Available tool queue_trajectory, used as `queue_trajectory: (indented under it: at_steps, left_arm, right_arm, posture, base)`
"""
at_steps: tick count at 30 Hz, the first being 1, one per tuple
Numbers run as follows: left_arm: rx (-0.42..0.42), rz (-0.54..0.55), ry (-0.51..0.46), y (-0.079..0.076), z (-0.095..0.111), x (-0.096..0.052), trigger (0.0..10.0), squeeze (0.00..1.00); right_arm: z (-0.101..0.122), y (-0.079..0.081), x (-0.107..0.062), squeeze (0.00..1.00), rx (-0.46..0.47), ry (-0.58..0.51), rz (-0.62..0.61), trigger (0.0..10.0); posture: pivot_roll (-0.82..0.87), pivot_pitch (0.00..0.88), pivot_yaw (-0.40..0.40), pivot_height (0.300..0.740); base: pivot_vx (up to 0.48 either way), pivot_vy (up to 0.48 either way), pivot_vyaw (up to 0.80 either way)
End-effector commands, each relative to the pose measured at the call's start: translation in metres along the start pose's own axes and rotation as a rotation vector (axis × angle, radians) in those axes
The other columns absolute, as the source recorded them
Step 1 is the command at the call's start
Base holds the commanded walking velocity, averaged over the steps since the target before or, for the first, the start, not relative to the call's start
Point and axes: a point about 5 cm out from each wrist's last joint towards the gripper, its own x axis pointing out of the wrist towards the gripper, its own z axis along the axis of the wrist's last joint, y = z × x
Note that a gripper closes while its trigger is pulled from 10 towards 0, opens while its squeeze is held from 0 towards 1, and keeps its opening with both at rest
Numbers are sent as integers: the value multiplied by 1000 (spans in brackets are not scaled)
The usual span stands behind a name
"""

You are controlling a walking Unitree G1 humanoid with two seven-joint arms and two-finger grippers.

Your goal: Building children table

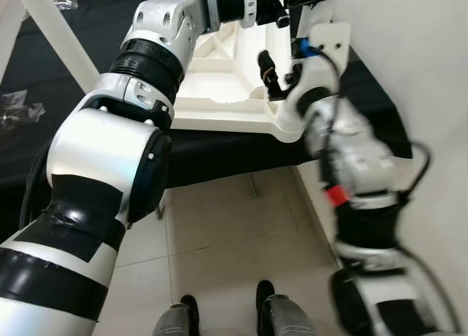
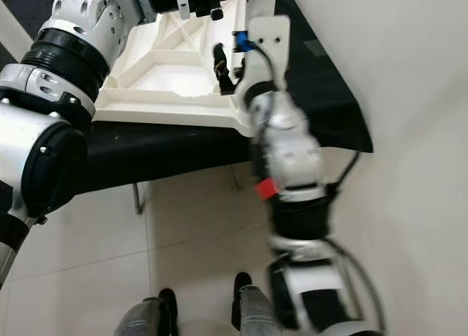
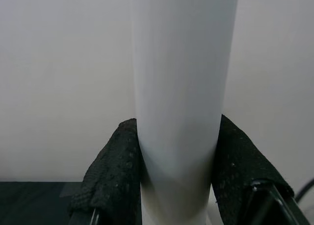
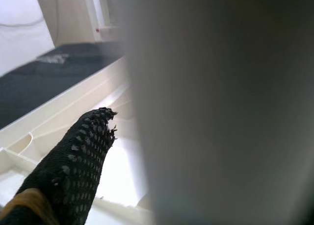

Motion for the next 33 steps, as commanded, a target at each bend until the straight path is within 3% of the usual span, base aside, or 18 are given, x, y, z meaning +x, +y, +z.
queue_trajectory:
  at_steps: [1, 5, 6, 7, 8, 10, 13, 18, 19, 20, 33]
  left_arm:
    - [11, -39, 6, -3, 3, 3, 0, 0]
    - [11, -42, 1, -3, 4, 4, 0, 0]
    - [12, -44, -1, -3, 5, 4, 0, 0]
    - [12, -44, -1, -3, 5, 4, 0, 0]
    - [12, -45, -2, -3, 5, 4, 0, 0]
    - [12, -45, -2, -3, 5, 4, 0, 0]
    - [13, -44, -4, -2, 6, 4, 0, 0]
    - [13, -42, -5, -2, 7, 4, 0, 0]
    - [14, -40, -5, -2, 7, 3, 0, 0]
    - [14, -39, -6, -2, 8, 3, 0, 0]
    - [13, -34, -11, -1, 9, 2, 0, 0]
  right_arm:
    - [4, 1, 0, 1000, -22, -25, 114, 10000]
    - [8, -8, -3, 1000, -57, -28, 187, 10000]
    - [9, -13, -4, 561, -93, -26, 216, 10000]
    - [9, -13, -4, 561, -93, -26, 216, 10000]
    - [11, -17, -5, 0, -110, -18, 265, 10000]
    - [11, -19, -6, 0, -122, -14, 302, 10000]
    - [7, -37, -10, 0, -113, 11, 433, 10000]
    - [5, -43, -13, 0, -90, 8, 492, 10000]
    - [4, -48, -14, 0, -70, 9, 511, 5569]
    - [1, -53, -15, 0, -62, 14, 526, 0]
    - [-9, -58, -16, 0, -46, 31, 565, 0]
  posture:
    - [-54, 346, 49, 740]
    - [-55, 347, 48, 740]
    - [-51, 348, 48, 740]
    - [-51, 348, 48, 740]
    - [-50, 348, 48, 740]
    - [-50, 348, 48, 740]
    - [-46, 350, 48, 740]
    - [-43, 351, 47, 740]
    - [-40, 352, 46, 740]
    - [-38, 353, 46, 740]
    - [-38, 349, 46, 740]
  base:
    - [0, 0, 0]
    - [0, 0, 0]
    - [0, 0, 0]
    - [0, 0, 0]
    - [0, 0, 0]
    - [0, 0, 0]
    - [0, 0, 0]
    - [0, 0, 0]
    - [0, 0, 0]
    - [0, 0, 0]
    - [0, 0, 0]
